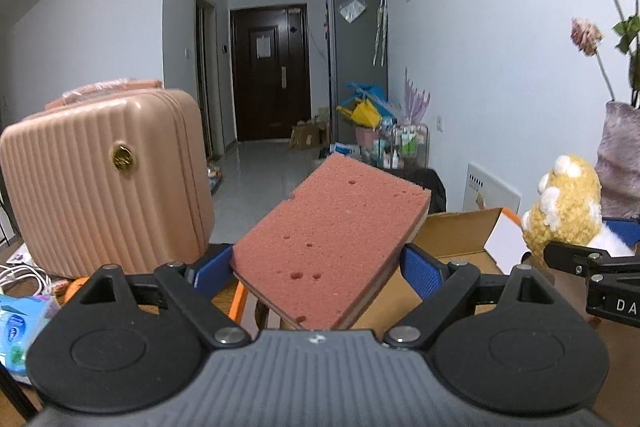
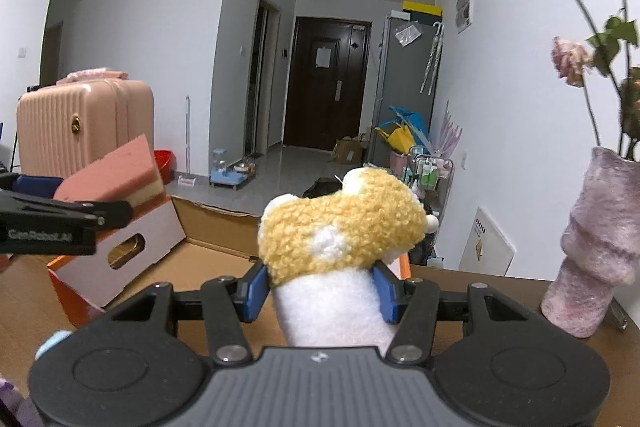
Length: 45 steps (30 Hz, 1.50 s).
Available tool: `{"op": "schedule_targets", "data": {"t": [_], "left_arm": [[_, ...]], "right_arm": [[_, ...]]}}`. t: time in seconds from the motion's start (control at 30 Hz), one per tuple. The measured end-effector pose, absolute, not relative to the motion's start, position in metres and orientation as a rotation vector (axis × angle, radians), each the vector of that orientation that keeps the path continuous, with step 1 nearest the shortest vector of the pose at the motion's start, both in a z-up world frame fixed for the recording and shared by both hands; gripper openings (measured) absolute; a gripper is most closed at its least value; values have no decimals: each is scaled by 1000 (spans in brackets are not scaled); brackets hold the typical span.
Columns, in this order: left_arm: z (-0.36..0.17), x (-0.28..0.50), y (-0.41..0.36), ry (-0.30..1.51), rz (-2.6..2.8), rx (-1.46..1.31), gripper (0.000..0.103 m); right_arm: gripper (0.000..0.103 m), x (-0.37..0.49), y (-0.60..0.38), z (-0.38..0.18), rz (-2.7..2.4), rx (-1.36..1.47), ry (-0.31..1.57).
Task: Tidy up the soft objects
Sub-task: 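Lower both items into the box and open both grippers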
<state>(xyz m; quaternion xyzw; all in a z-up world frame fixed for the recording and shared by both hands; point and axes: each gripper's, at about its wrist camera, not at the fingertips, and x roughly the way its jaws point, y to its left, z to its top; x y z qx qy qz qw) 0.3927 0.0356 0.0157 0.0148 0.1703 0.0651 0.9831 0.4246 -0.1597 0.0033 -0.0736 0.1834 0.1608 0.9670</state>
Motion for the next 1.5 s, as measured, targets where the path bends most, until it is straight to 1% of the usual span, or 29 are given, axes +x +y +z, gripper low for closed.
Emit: {"op": "schedule_targets", "data": {"t": [0.13, 0.23, 0.27, 0.3, 0.33, 0.4, 0.43, 0.47, 0.53, 0.77, 1.0, 1.5], "left_arm": [[10, 412, 36, 380, 138, 30, 91], [6, 422, 34, 394, 144, 38, 93], [5, 424, 33, 399, 138, 39, 96], [4, 426, 33, 404, 132, 38, 103], [3, 427, 33, 407, 131, 34, 103], [2, 428, 34, 413, 128, 22, 103], [1, 427, 35, 412, 134, 14, 103], [1, 427, 36, 413, 132, 8, 103], [-1, 427, 38, 423, 124, -3, 103], [-2, 427, 51, 452, 132, -46, 103], [6, 418, 49, 442, 134, -43, 103], [26, 368, 40, 408, 81, -55, 103]], "right_arm": [[53, 442, -151, -2, 336, -172, 407], [57, 452, -143, -9, 326, -193, 442], [57, 454, -141, -11, 324, -197, 454], [58, 456, -139, -12, 321, -200, 461], [61, 457, -138, -14, 320, -203, 465], [77, 457, -136, -16, 306, -210, 467], [91, 457, -136, -17, 298, -210, 462], [100, 457, -137, -17, 291, -209, 453], [103, 455, -139, -16, 290, -199, 444], [103, 449, -142, -13, 290, -187, 449], [103, 436, -146, -4, 288, -184, 429], [103, 378, -173, 15, 282, -139, 369]]}}
